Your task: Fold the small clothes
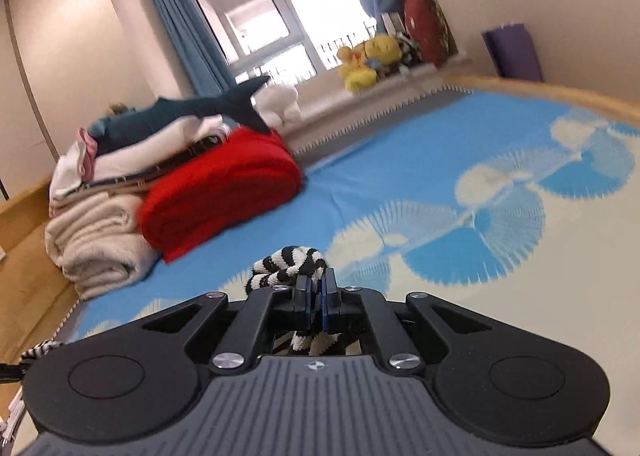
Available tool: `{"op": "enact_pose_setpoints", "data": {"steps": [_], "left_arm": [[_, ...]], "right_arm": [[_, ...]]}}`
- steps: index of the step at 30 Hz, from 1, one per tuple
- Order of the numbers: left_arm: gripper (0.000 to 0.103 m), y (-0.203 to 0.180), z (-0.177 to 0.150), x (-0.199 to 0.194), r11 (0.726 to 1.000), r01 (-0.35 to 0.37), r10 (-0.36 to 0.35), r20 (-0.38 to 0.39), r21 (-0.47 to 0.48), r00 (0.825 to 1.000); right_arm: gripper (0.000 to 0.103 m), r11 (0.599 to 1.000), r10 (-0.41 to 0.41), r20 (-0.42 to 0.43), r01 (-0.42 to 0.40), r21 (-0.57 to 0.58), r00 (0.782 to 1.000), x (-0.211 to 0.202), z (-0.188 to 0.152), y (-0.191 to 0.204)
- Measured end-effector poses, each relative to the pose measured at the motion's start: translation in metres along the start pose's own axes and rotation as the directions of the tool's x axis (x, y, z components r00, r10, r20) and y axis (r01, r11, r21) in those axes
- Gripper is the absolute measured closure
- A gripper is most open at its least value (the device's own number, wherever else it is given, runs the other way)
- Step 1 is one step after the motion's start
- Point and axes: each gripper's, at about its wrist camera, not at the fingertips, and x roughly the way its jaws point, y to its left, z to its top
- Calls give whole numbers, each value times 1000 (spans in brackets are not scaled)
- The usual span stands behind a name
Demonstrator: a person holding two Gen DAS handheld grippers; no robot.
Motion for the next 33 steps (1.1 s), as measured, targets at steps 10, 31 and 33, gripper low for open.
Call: {"op": "enact_pose_setpoints", "data": {"steps": [10, 31, 33], "left_arm": [[55, 52, -8, 194, 961, -270, 247, -259, -58, 934], [13, 13, -143, 13, 992, -125, 129, -221, 33, 967], [13, 13, -152, 20, 992, -124, 130, -260, 38, 957]], "right_arm": [[74, 887, -416, -248, 330, -324, 875, 190, -79, -22], [34, 979, -199, -220, 187, -76, 955, -37, -118, -13], [34, 972, -227, -219, 207, -111, 949, -38, -124, -14]]}}
